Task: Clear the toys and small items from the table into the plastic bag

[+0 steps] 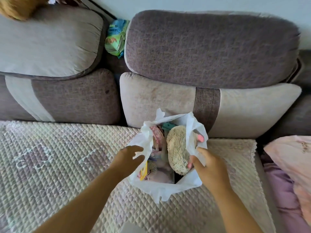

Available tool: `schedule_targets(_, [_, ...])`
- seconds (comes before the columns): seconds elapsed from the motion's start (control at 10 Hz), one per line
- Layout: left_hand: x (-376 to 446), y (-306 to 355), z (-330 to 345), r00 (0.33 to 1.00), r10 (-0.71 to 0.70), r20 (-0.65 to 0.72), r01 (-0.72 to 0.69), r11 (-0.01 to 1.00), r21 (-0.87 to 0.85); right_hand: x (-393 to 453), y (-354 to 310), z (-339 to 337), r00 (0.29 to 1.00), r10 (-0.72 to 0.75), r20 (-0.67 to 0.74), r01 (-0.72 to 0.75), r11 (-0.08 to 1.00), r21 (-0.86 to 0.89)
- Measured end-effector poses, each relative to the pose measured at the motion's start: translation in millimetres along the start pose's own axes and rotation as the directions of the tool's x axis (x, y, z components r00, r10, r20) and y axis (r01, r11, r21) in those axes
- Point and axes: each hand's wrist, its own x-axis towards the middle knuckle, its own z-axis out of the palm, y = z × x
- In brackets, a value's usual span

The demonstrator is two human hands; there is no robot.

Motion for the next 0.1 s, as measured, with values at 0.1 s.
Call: schedule_targets(0.1, [-15.7,4.7,-15.1,1.0,0.004,0.014,-0.006,0.996,0.092,-9.7,-8.9,-6.2,1.0,-0.009,0.024,0.008,0.999,0.042])
